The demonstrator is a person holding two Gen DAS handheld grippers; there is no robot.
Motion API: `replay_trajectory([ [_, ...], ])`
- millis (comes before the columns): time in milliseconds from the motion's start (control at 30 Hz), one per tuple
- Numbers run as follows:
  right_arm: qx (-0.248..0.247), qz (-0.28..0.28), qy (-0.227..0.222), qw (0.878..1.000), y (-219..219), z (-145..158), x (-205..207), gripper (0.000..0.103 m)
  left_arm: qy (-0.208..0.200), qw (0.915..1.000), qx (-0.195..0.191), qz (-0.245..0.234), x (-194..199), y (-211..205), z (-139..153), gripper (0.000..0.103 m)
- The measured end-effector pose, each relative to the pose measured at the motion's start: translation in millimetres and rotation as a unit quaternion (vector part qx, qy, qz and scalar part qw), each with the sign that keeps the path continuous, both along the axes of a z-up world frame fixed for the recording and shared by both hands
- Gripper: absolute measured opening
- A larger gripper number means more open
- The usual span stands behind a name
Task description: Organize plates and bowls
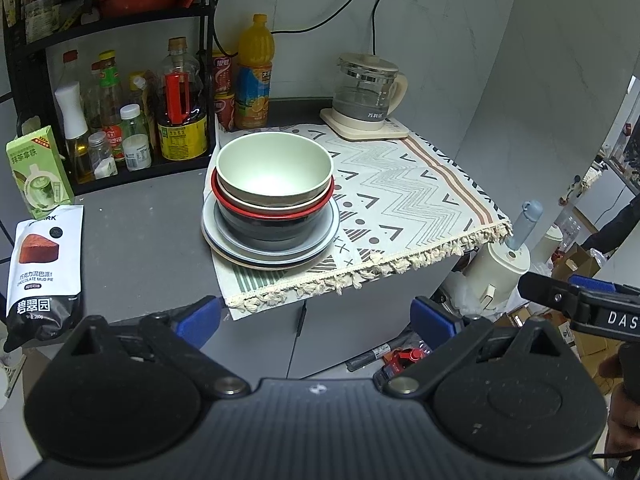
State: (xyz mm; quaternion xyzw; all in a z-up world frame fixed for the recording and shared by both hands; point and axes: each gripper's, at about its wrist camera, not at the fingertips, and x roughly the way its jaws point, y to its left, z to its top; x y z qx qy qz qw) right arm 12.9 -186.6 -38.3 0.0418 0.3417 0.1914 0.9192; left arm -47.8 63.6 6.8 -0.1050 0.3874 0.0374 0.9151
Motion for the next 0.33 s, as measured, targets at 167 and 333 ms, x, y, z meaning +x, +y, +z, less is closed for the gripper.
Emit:
replay_trajectory([
  [167, -0.001, 0.001, 0.003, 1.000, 0.8, -1.0, 2.4, 0.103, 0.001, 1.0000, 0.009, 0.002, 3.9, 2.3, -1.1, 0.101],
  [333, -0.004, 0.004, 0.009, 1.000, 3.7, -2.9, 8.0, 0.103, 0.003, 0.9999, 0.010, 0.006, 8.6, 6.6, -3.0, 0.101],
])
